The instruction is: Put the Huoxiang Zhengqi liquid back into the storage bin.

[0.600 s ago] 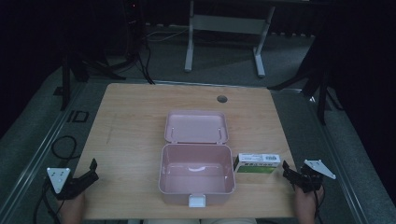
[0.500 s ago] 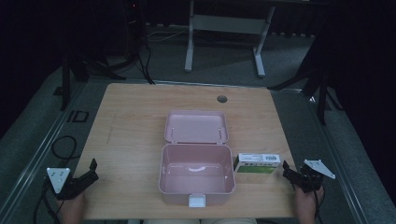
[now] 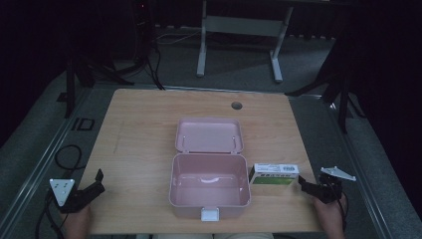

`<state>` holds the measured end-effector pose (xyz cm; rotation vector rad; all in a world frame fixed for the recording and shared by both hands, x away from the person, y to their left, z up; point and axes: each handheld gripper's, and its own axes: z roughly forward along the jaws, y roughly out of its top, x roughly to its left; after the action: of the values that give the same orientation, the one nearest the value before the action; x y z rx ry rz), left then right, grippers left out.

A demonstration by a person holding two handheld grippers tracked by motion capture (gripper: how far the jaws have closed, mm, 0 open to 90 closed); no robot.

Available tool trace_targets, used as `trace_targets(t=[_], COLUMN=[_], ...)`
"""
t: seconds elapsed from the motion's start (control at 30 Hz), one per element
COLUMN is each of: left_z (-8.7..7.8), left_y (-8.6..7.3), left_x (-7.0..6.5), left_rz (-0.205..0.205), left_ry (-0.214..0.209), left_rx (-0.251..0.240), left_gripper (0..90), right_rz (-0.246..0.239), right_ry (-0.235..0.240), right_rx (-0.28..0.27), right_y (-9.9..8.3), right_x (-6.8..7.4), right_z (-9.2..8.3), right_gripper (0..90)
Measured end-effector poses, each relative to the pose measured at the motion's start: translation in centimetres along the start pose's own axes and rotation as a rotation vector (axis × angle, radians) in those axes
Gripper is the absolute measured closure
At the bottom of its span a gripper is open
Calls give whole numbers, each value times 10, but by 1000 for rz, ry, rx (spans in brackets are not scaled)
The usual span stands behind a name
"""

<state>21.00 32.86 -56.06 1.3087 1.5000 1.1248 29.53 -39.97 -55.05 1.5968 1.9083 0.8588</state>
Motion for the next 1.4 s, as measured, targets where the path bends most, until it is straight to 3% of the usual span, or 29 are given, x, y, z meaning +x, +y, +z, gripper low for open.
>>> trace_targets(t=[0.2, 0.23, 0.43, 0.57, 1.03, 1.13, 1.23, 1.37, 1.4], left_z=[0, 0, 1, 0, 0, 0, 0, 0, 0], left_y=[0, 0, 0, 0, 0, 0, 0, 0, 0], left_x=[-1, -1, -1, -1, -1, -1, -1, -1, -1], left_rz=[4, 4, 7, 5, 4, 4, 5, 4, 4], left_ry=[1, 1, 1, 0, -6, -7, -7, -8, -8], left_rx=[2, 2, 4, 4, 3, 4, 4, 4, 4], left_gripper=[21, 21, 21, 21, 21, 21, 21, 21, 21], right_rz=[-87, -104, -168, -215, -430, -489, -557, -607, -640], right_ry=[63, 56, 109, 175, 269, 295, 302, 312, 314], right_rx=[83, 95, 138, 215, 412, 478, 540, 579, 596], right_y=[-1, -1, 4, 8, 13, 15, 16, 18, 21], right_x=[-1, 0, 1, 5, 31, 37, 44, 51, 56], right_z=[-6, -8, -21, -26, -29, -28, -26, -26, -26], right_gripper=[93, 93, 93, 93, 121, 124, 125, 127, 127])
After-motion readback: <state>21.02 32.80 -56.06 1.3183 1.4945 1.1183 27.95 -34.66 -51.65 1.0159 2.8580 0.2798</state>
